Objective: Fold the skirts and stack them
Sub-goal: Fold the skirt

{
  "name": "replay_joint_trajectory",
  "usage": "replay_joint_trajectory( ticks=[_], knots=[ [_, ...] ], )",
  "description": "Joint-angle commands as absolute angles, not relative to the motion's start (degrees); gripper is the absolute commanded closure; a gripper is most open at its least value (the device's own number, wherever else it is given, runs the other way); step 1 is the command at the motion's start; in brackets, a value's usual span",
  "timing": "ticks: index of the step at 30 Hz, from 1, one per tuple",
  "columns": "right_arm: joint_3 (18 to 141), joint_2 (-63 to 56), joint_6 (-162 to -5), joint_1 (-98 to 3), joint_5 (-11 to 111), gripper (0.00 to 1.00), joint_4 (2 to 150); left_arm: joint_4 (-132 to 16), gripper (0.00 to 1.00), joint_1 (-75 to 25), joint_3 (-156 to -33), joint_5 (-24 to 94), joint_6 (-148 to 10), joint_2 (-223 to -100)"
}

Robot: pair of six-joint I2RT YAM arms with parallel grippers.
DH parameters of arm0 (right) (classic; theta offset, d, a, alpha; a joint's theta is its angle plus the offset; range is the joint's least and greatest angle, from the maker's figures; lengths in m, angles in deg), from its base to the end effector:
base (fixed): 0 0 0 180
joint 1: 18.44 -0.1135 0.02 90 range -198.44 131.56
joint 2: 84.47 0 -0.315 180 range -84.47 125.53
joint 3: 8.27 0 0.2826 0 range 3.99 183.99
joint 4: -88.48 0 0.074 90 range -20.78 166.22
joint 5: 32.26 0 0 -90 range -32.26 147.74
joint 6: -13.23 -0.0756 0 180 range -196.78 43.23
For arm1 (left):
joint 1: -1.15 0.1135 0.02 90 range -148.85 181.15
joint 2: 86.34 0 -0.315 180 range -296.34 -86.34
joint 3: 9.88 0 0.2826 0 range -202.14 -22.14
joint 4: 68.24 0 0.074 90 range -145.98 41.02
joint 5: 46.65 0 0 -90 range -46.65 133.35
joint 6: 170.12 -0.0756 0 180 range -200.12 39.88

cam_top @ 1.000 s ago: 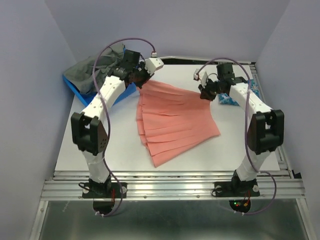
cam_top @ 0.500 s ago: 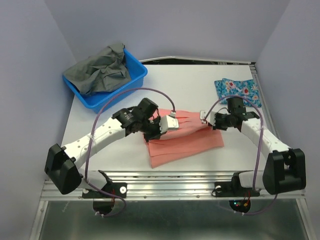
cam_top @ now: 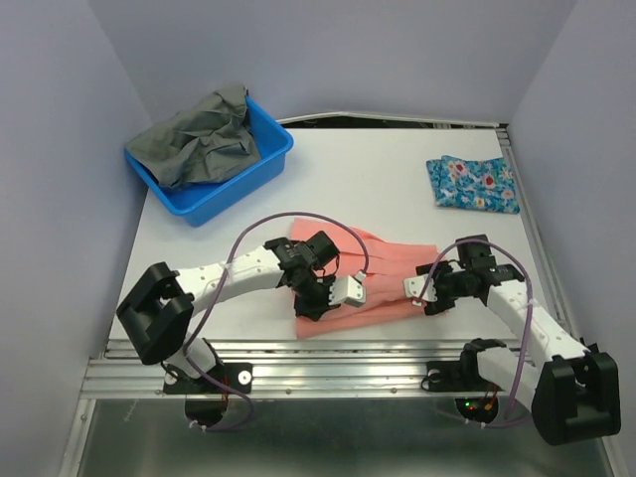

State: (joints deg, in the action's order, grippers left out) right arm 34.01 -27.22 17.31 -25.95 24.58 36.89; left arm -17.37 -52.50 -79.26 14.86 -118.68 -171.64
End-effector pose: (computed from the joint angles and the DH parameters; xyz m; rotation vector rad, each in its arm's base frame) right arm 0.1703 0.0642 0.1795 -1.9946 1.4317 0.1826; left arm 0.1614 -0.2802 0.2208 2.0509 1.7772 -0.7551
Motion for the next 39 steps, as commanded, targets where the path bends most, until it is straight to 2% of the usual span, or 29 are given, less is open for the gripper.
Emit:
replay_joint_trajectory(
  ticks=[1, 3, 4, 6, 10, 12, 14, 17, 20, 26, 32, 35, 37, 39],
  knots=[
    [40.44, -29.01, 12.83, -25.56, 21.88, 0.09, 32.81, -15.11, 0.68, -52.29, -80.75, 17.06, -121.69, -171.51],
    [44.03, -28.75, 7.45, -25.56, 22.32, 0.08, 33.59, -13.28, 0.57, -48.71, -82.77, 16.46, -122.65, -169.50],
    [46.16, -28.23, 3.51, -25.56, 22.85, 0.08, 33.77, -12.22, 0.55, -47.20, -83.83, 15.93, -122.83, -169.22],
    [53.25, -26.65, -1.17, -25.56, 23.38, 0.09, 33.42, -10.02, 0.54, -44.39, -87.61, 14.61, -123.27, -169.22],
    [62.76, -19.19, -10.40, -25.56, 23.91, 0.16, 33.95, -8.16, 0.52, -40.16, -90.52, 12.50, -122.04, -169.83],
    [64.98, -12.16, -15.68, -25.56, 23.12, 0.27, 35.70, -11.75, 0.53, -40.16, -88.85, 13.29, -119.15, -170.89],
    [68.40, -6.80, -16.65, -25.56, 22.42, 0.39, 37.03, -15.45, 0.55, -39.72, -88.32, 13.47, -116.43, -173.95],
    [73.49, 5.83, -18.85, -25.56, 22.58, 0.50, 36.06, -18.27, 0.61, -38.06, -90.16, 14.17, -113.44, -180.02],
    [75.27, 10.09, -18.59, -25.56, 23.46, 0.56, 33.78, -19.33, 0.65, -36.30, -91.83, 14.53, -112.37, -186.26],
    [68.87, 12.03, -15.96, -28.28, 28.64, 0.61, 31.31, -21.00, 0.75, -32.17, -98.85, 19.25, -109.21, -198.47],
    [63.23, 9.66, -19.90, -33.37, 30.06, 0.61, 30.35, -17.40, 0.83, -27.77, -122.82, 24.62, -108.94, -215.52],
    [63.32, 9.04, -26.91, -36.98, 30.32, 0.61, 31.65, -12.49, 0.83, -26.01, -145.18, 25.68, -108.86, -224.66],
    [63.76, 9.39, -30.87, -39.34, 29.97, 0.61, 33.15, -11.06, 0.82, -25.22, -151.49, 23.85, -108.07, -226.87],
    [65.68, 10.27, -38.23, -40.14, 30.23, 0.60, 36.13, -13.69, 0.76, -23.39, -151.00, 18.86, -104.84, -224.43]
  ],
)
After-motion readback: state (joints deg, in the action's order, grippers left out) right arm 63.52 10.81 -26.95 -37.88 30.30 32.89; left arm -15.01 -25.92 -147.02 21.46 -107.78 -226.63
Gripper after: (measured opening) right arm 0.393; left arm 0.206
